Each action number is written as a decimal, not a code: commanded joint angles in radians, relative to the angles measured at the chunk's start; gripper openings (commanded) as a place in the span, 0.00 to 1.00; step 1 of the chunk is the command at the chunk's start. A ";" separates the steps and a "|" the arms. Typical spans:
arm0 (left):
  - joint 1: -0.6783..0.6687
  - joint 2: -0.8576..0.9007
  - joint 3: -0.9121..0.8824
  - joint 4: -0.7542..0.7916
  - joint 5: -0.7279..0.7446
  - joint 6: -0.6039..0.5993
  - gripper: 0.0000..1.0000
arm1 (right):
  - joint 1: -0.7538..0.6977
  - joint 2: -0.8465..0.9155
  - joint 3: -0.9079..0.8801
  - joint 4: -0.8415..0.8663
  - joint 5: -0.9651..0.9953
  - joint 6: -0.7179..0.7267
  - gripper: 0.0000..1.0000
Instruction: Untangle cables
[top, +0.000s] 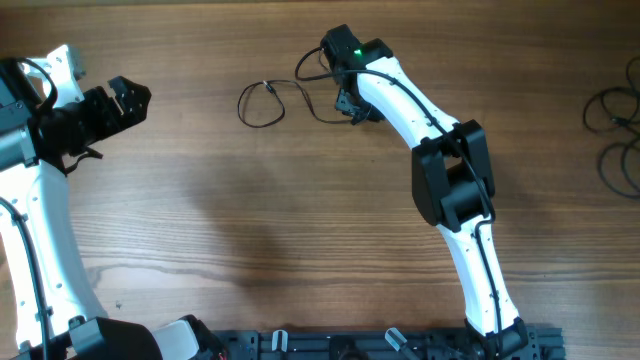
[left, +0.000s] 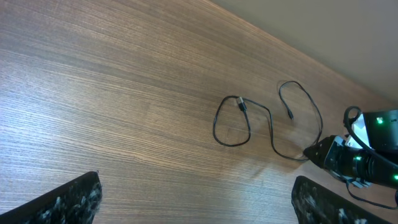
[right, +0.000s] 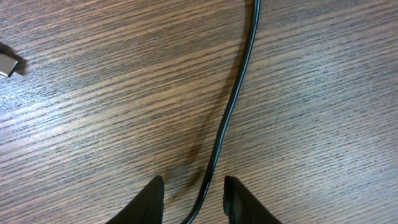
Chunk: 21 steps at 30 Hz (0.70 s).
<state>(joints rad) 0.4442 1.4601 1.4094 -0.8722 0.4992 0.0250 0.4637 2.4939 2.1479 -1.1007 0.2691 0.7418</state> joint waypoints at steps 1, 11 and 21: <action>-0.005 -0.009 0.018 0.000 0.017 0.024 1.00 | 0.008 -0.044 -0.010 0.003 -0.005 0.049 0.36; -0.005 -0.009 0.018 0.000 0.017 0.024 1.00 | 0.008 -0.044 -0.047 0.009 -0.001 0.099 0.40; -0.005 -0.009 0.018 0.000 0.032 0.024 1.00 | 0.008 -0.043 -0.049 0.030 -0.002 0.114 0.04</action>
<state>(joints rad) 0.4442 1.4601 1.4094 -0.8722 0.5037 0.0250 0.4641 2.4847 2.1136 -1.0725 0.2687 0.8440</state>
